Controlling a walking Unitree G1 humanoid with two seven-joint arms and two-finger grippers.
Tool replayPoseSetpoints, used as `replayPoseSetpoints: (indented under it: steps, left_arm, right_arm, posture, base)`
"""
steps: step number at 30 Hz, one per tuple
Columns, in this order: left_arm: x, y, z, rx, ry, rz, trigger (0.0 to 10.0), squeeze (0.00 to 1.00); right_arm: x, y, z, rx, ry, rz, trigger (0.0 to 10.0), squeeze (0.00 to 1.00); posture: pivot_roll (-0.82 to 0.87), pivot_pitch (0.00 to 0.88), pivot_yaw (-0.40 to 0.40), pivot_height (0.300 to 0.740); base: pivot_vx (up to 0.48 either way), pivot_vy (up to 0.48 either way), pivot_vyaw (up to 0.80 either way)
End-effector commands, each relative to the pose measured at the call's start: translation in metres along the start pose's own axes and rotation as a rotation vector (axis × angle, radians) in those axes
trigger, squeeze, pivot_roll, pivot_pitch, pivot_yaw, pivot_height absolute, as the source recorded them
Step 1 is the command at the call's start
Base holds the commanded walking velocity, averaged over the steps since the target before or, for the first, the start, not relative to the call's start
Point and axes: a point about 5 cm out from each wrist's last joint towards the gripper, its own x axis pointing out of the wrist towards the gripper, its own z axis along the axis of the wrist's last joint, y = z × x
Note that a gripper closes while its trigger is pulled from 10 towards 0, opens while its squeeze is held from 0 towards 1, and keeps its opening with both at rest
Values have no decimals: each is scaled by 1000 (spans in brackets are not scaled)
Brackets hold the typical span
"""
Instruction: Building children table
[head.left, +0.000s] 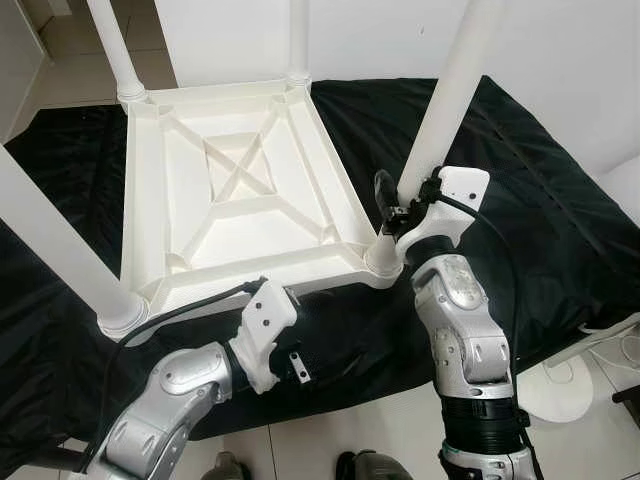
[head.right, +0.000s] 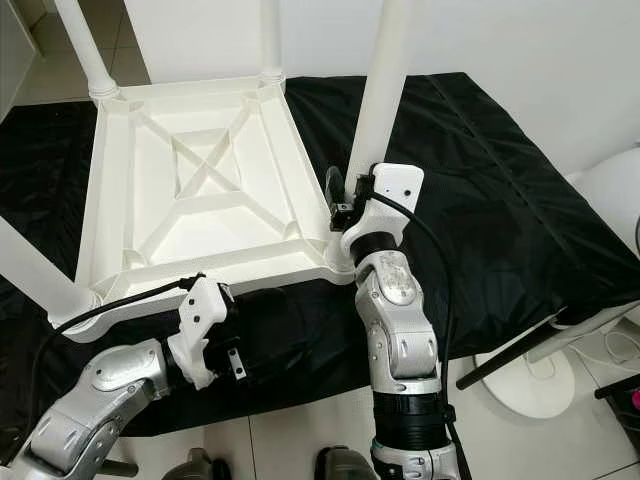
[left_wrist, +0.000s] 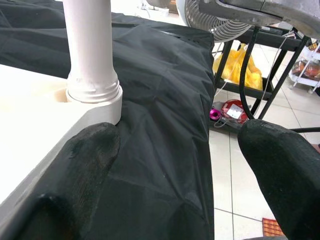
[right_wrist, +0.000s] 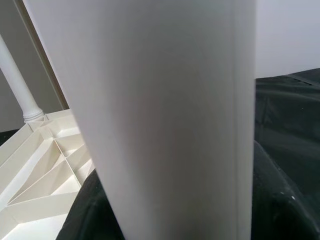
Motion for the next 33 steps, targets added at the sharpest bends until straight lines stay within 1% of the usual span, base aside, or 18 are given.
replayPoseSetpoints:
  steps: [1, 2, 4, 5, 6, 7, 17, 19, 21, 22, 23, 25, 26, 27, 29, 31, 32, 33]
  left_arm:
    - [1, -1, 2, -6, -5, -9, 10000, 0]
    - [1, -1, 2, -9, -7, -10, 10000, 0]
    - [1, -1, 2, -10, -7, -10, 10000, 0]
    - [1, -1, 2, -10, -8, -11, 10000, 0]
    - [1, -1, 2, -10, -8, -11, 10000, 0]
    - [1, -1, 2, -11, -8, -11, 10000, 0]
    - [2, -1, 2, -11, -6, -12, 10000, 0]
    - [2, -1, 2, -12, -5, -14, 10000, 0]
    - [2, -3, 5, -30, -13, -26, 10000, 0]
    - [2, -3, 5, -30, -13, -26, 10000, 0]
    - [3, -3, 10, -42, -30, -24, 10000, 0]
    - [6, 0, 23, -84, -99, 1, 10000, 0]
    - [6, 0, 23, -84, -99, 1, 10000, 0]
    - [7, 3, 31, -103, -140, 22, 10000, 0]
    - [7, 3, 31, -103, -140, 22, 10000, 0]
    - [8, 5, 36, -116, -165, 35, 10000, 0]
    - [9, 7, 43, -133, -203, 48, 10000, 0]
    - [9, 7, 43, -133, -203, 48, 10000, 0]
  right_arm:
    - [1, 3, 0, 46, 7, 19, 10000, 0]
    - [1, 4, 1, 36, 0, 31, 10000, 1000]
    - [1, 5, 2, 28, -6, 36, 10000, 1000]
    - [1, 5, 3, 17, -9, 38, 10000, 902]
    - [1, 5, 3, 17, -9, 38, 10000, 902]
    - [0, 5, 3, 11, -11, 41, 10000, 0]
    - [1, 6, 3, 0, -12, 46, 10000, 0]
    - [1, 5, 2, 32, -4, 39, 10000, 0]
    - [2, -1, -2, 254, 29, -10, 10000, 0]
    - [2, -1, -2, 254, 29, -10, 10000, 0]
    - [3, -5, -4, 399, 42, -35, 10000, 0]
    - [5, -11, -6, 613, 50, -61, 10000, 0]
    - [5, -11, -6, 613, 50, -61, 10000, 0]
    - [5, -14, -9, 708, 57, -70, 10000, 0]
    - [5, -14, -9, 708, 57, -70, 10000, 0]
    - [6, -16, -10, 762, 61, -75, 10000, 0]
    - [6, -19, -14, 822, 69, -83, 10000, 0]
    - [6, -19, -14, 822, 69, -83, 10000, 0]
  posture:
    - [-56, 86, -9, 740]
    - [-55, 86, -9, 740]
    - [-55, 86, -9, 740]
    - [-56, 86, -7, 740]
    - [-56, 86, -7, 740]
    - [-56, 86, -7, 740]
    - [-57, 87, -9, 740]
    - [-57, 86, -9, 740]
    - [-58, 89, -10, 740]
    - [-58, 89, -10, 740]
    - [-58, 92, -12, 740]
    - [-60, 95, -13, 740]
    - [-60, 95, -13, 740]
    - [-60, 100, -16, 740]
    - [-60, 100, -16, 740]
    - [-60, 100, -16, 740]
    - [-62, 104, -19, 740]
    - [-62, 104, -19, 740]
  base:
    - [0, 0, 0]
    - [0, 0, 0]
    - [0, 0, 0]
    - [0, 0, 0]
    - [0, 0, 0]
    - [0, 0, 0]
    - [0, 0, 0]
    - [0, 0, 0]
    - [0, 0, 0]
    - [0, 0, 0]
    - [0, 0, 0]
    - [0, 0, 0]
    - [0, 0, 0]
    - [0, 0, 0]
    - [0, 0, 0]
    - [0, 0, 0]
    - [0, 0, 0]
    - [0, 0, 0]
